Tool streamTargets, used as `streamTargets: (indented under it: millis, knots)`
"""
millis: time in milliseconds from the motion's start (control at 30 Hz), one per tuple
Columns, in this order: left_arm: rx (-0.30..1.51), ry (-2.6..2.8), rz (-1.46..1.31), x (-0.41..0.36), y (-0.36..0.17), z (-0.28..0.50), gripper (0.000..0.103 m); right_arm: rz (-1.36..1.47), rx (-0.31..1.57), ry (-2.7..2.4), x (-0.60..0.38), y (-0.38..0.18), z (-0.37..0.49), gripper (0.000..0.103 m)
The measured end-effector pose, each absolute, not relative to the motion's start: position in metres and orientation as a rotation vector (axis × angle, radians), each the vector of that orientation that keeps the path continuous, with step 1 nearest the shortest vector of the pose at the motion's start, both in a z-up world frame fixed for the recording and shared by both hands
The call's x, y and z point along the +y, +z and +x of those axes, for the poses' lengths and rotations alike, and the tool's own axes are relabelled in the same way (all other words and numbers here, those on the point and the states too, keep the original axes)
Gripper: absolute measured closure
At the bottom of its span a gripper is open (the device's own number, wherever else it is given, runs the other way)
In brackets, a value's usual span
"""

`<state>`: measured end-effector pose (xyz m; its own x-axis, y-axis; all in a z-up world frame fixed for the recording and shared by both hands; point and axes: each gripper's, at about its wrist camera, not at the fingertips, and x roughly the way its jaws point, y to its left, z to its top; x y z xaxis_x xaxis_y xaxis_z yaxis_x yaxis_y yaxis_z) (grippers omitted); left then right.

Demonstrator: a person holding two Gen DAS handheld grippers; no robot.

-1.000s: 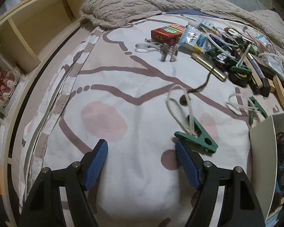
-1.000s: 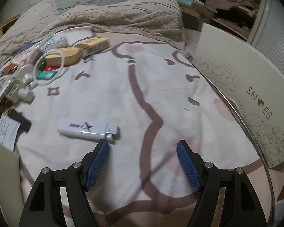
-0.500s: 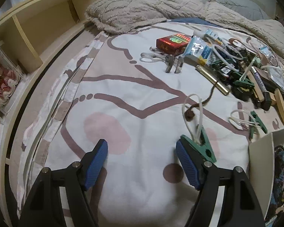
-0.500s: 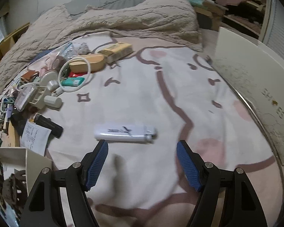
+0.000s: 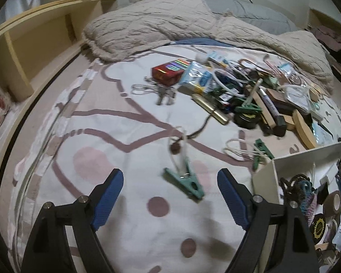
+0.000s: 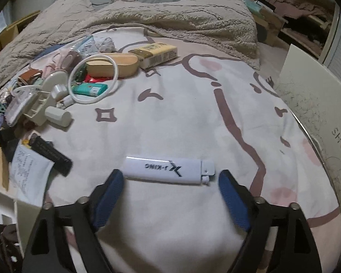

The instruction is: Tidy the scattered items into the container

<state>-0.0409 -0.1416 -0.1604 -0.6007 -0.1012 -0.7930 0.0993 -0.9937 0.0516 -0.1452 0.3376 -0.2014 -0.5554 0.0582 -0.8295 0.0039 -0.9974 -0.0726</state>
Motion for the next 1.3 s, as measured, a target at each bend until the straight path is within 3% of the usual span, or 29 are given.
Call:
streamTargets:
  millis: [100,500,633,767,1100,1233,1300]
  knots:
    - [-0.015,-2.732,1.348,-0.134,-0.163,-0.044,0.011,-1.465,-0.09,2.74,0.341,-0.204,-0.147,0.01]
    - [-0.055,-2.707,1.387,-0.12,-0.179,-0.06,0.01,-1.451,-0.028,2.768,0.342,-0.209,-0.15,0.009]
    - [-0.016,-2.689,1.372,-0.125,-0.181,-0.061,0.01,-1.425,-0.021,2.789,0.342,-0.208,-0.147,0.02]
    - [0.029,-2.682,1.365,-0.129,-0.181,-0.062,0.01,-1.411,0.002,2.807,0.345,-0.208,-0.145,0.022]
    - [0.115,-2.653,1.404,-0.139,-0.186,-0.064,0.045,-1.392,0.012,2.823,0.345,-0.208,-0.144,0.022]
    - [0.056,-2.622,1.432,-0.135,-0.192,-0.064,0.049,-1.388,0.015,2.827,0.346,-0.208,-0.143,0.022]
    - [0.043,-2.608,1.429,-0.136,-0.192,-0.064,0.056,-1.386,0.018,2.83,0.346,-0.208,-0.143,0.022]
